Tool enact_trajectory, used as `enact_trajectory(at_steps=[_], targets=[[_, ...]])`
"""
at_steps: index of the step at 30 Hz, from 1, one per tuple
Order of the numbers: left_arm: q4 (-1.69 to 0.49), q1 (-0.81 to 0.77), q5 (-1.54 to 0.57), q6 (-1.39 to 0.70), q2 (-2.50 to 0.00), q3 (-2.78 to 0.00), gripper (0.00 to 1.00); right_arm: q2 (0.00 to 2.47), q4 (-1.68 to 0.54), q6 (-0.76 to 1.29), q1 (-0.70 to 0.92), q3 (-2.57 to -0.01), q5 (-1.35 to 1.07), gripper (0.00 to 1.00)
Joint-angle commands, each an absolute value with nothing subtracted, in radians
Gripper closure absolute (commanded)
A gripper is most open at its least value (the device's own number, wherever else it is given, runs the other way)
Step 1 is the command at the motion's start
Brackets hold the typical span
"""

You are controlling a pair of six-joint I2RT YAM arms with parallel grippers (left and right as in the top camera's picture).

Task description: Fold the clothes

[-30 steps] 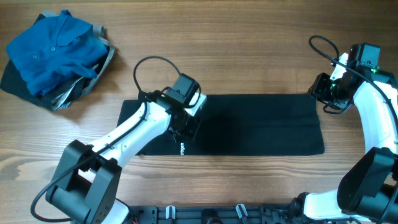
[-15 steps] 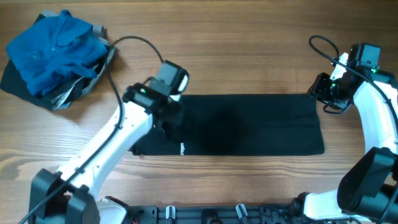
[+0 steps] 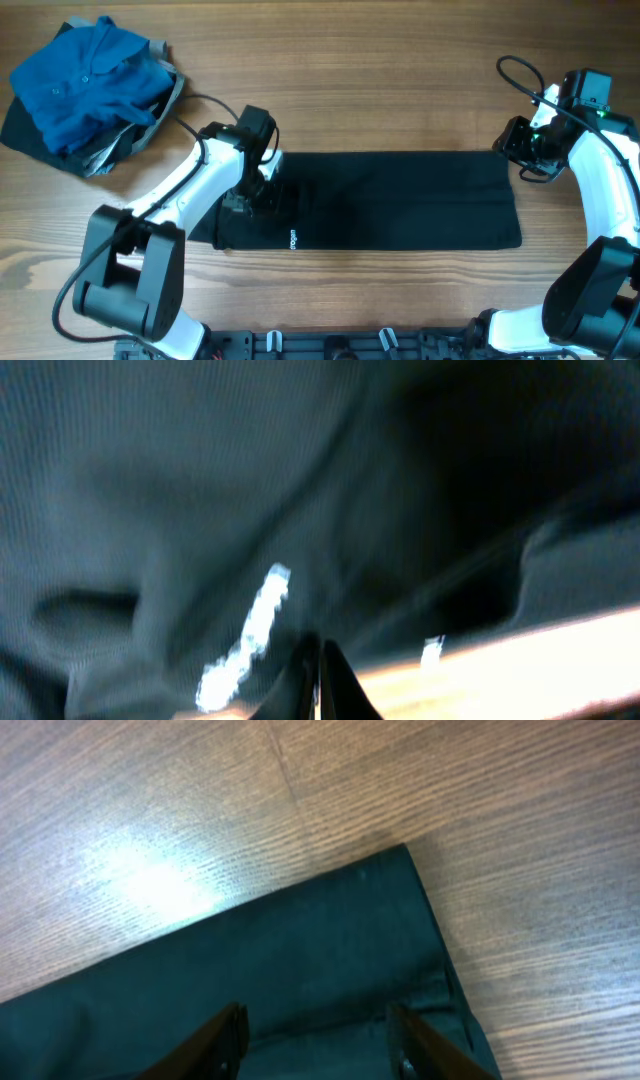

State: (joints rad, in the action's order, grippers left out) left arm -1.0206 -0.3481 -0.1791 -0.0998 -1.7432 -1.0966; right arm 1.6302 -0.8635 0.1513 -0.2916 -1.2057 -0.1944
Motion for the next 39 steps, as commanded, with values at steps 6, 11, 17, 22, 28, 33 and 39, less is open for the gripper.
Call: enact_trajectory(at_steps=[6,11,17,22,28,33,39], targets=[[-0.855,-0.349,-0.092,-0.165,-1.631,-1.102,0.80,1.620,-0.852,0.132,-0.295,-1.202,-0.212,0.51],[-0.612,-0.369,-0.088,-0.165,-1.690,-1.094,0.89,1.620,-0.862,0.131,-0.295,-1.202,-0.212,0.51],[-0.746,-0.424,-0.351,-0.086,-1.800,-1.092,0.96,1.620,-0.861,0.131,-0.295,-1.202,-0.212,0.51],[-1.036,-0.495,-0.168,-0.094,-1.722,-1.092,0.96,1.620,-0.855,0.131,-0.295,-1.202,-0.212,0.51],[-0.854,-0.493,-0.031,-0.121,-1.616,-1.093,0.93,1.620,-0.862,0.131,-0.295,-1.202,-0.212,0.51],[-0.601,-0.498,-0.078,-0.120,-1.673,-1.064,0.92,1.620,-0.867,0.131,-0.295,-1.202,-0.212,0.51],[-0.720,-0.516,-0.262,-0.076,-1.778,-1.054,0.96,1.620,-0.869,0.131,-0.295,-1.202,-0.212,0.51]])
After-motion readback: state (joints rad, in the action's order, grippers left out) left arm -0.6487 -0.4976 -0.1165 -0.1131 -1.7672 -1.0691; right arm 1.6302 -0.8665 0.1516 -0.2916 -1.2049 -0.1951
